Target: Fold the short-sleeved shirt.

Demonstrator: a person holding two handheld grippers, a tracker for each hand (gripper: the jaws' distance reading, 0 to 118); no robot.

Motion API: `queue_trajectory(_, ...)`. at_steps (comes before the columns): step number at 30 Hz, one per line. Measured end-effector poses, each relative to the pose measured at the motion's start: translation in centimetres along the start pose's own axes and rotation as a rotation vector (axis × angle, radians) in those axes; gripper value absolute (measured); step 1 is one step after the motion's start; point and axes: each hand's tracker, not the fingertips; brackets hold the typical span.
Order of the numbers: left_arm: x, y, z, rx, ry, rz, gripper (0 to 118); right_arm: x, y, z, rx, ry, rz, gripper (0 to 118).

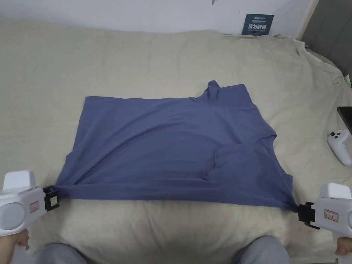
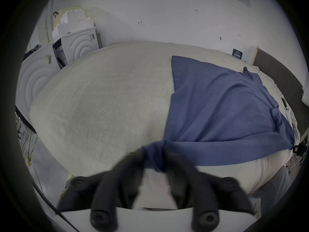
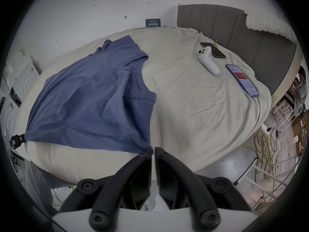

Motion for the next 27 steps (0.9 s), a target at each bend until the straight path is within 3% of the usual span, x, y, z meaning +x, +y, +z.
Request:
queue_trajectory(1, -0.5, 0.3, 0.3, -0.005, -0.001, 0.005, 83, 0.1, 0.1, 0.4, 0.008, -0.004, -0.007, 75)
queue_trajectory(2, -1.0, 0.5, 0.6, -0.001, -0.007, 0.019, 98, 0.3, 0.3, 0.7, 0.008, 0.003, -0.006, 97)
queue_trajectory(3, -1.6, 0.8, 1.2, 0.009, -0.02, 0.044, 107, 0.4, 0.6, 1.2, 0.009, 0.002, -0.005, 102)
queue_trajectory(7, -3.4, 3.2, 3.7, 0.013, -0.16, 0.167, 109, 1.0, 2.1, 4.6, 0.104, 0.0, 0.0, 102)
queue_trajectory(10, -3.2, 4.9, 5.9, 0.118, -0.224, 0.242, 109, 1.2, 3.3, 7.4, 0.238, 0.007, -0.038, 102)
queue_trajectory(16, 1.7, 6.3, 8.8, 0.338, -0.171, 0.138, 108, -0.4, 4.1, 10.5, 0.518, 0.004, 0.03, 102)
queue_trajectory(19, 4.3, 5.6, 9.2, 0.453, -0.115, 0.015, 89, -2.3, 3.4, 11.1, 0.583, -0.006, 0.111, 102)
queue_trajectory(22, 5.4, 4.7, 8.8, 0.498, -0.133, -0.042, 64, -3.7, 2.5, 10.9, 0.607, -0.003, 0.112, 102)
queue_trajectory(23, 5.7, 4.5, 8.8, 0.508, -0.146, -0.053, 49, -3.9, 2.3, 10.8, 0.61, 0.001, 0.11, 102)
queue_trajectory(24, 6.1, 4.2, 8.7, 0.516, -0.142, -0.061, 25, -4.0, 2.1, 10.7, 0.614, 0.004, 0.101, 102)
queue_trajectory(25, 6.4, 3.9, 8.6, 0.524, -0.13, -0.069, 13, -4.3, 1.8, 10.6, 0.617, 0.006, 0.082, 101)
queue_trajectory(26, 6.3, 3.4, 8.3, 0.532, -0.125, -0.071, 3, -4.4, 1.6, 10.5, 0.623, 0.012, 0.059, 94)
queue_trajectory(27, 6.5, 3.1, 8.2, 0.542, -0.114, -0.067, 0, -4.4, 1.3, 10.6, 0.638, 0.034, 0.033, 72)
